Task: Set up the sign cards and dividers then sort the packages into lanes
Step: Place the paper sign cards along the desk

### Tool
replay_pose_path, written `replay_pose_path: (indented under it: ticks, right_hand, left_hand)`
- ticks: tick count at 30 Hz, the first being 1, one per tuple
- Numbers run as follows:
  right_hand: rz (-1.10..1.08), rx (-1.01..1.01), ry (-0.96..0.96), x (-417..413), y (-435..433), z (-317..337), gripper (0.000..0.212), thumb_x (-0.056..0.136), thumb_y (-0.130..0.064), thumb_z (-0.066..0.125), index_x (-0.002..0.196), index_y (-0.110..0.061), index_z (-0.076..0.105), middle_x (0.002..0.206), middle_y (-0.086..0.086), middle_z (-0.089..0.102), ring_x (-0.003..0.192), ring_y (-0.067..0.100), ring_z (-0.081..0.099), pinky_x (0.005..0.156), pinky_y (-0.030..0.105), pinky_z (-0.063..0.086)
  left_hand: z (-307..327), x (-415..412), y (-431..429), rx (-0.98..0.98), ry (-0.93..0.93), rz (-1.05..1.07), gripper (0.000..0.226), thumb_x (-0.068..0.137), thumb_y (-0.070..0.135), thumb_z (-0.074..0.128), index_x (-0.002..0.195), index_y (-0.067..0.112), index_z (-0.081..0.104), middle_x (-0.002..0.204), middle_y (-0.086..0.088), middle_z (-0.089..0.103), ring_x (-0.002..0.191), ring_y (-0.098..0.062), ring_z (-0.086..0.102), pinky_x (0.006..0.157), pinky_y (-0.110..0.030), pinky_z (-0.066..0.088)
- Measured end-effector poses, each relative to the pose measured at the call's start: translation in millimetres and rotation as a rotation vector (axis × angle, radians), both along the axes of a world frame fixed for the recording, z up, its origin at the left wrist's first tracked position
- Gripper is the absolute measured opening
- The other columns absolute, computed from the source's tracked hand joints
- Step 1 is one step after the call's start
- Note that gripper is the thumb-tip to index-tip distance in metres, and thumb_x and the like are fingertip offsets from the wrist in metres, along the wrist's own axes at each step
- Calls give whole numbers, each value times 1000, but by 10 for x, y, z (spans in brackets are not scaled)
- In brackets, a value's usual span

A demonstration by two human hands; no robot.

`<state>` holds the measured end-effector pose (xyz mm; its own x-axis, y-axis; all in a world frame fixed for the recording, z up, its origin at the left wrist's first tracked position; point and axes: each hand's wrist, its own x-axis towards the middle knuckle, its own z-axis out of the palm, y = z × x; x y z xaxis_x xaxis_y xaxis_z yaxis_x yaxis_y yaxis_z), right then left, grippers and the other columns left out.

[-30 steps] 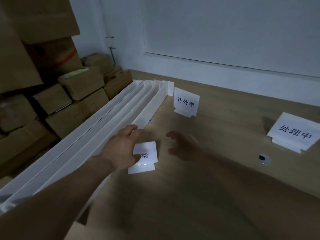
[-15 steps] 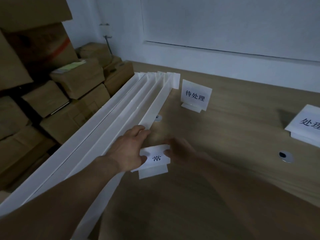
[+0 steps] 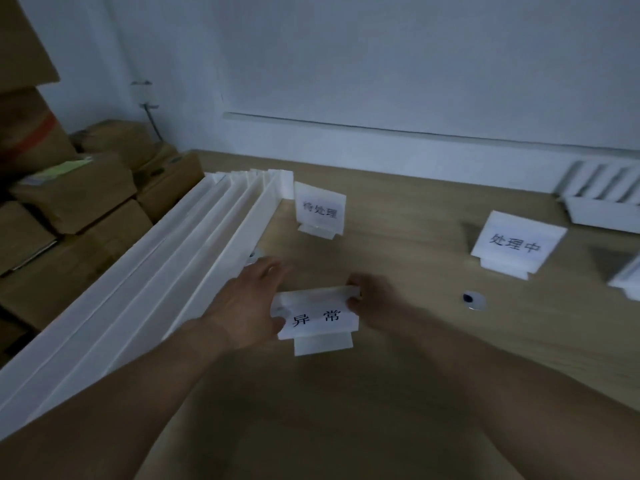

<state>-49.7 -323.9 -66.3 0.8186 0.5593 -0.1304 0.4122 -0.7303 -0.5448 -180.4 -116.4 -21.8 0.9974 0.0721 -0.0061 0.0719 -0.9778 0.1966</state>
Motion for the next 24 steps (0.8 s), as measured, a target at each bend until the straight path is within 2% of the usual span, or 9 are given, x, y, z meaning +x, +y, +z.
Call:
replay_pose_path:
  ticks: [3,7,12,18,24]
  right_hand:
    - [-72,19,-19,81,-672,131,14,91,-8,53,100,-15,62,88,6,61,77,23,57,52,24,35]
    - [-157,27,-43,181,-1729,259,10,89,-11,54,91,-20,56,89,6,64,83,25,61,56,30,39]
    - [-278,21,-77,265,-3208,351,4,88,-13,55,89,-17,56,85,4,65,77,23,61,54,28,41]
    - [-483,4,-123,469,-4816,555,12,85,-13,59,93,-20,53,86,6,65,83,27,62,64,32,44]
    - [-701,31,-139,729,-5898,706,16,84,-13,62,91,-22,51,89,6,66,87,32,63,70,35,44]
  left_hand:
    - [98,186,-513,-7,-8,-43,84,81,29,71,152,23,28,161,2,20,142,-21,35,105,-37,44]
    - [203,405,-1391,15,-38,-134,83,81,29,70,152,17,31,160,-4,24,143,-25,34,106,-41,43]
    - [272,646,-2595,25,-52,-214,92,78,37,73,155,22,25,162,1,17,145,-20,30,108,-33,40]
    - [350,921,-3857,-28,-57,-284,92,80,33,74,156,21,24,163,-1,16,146,-21,29,110,-31,35]
    - [374,1363,-4527,-52,-68,-349,87,81,39,65,156,23,24,163,3,15,146,-20,27,111,-34,38]
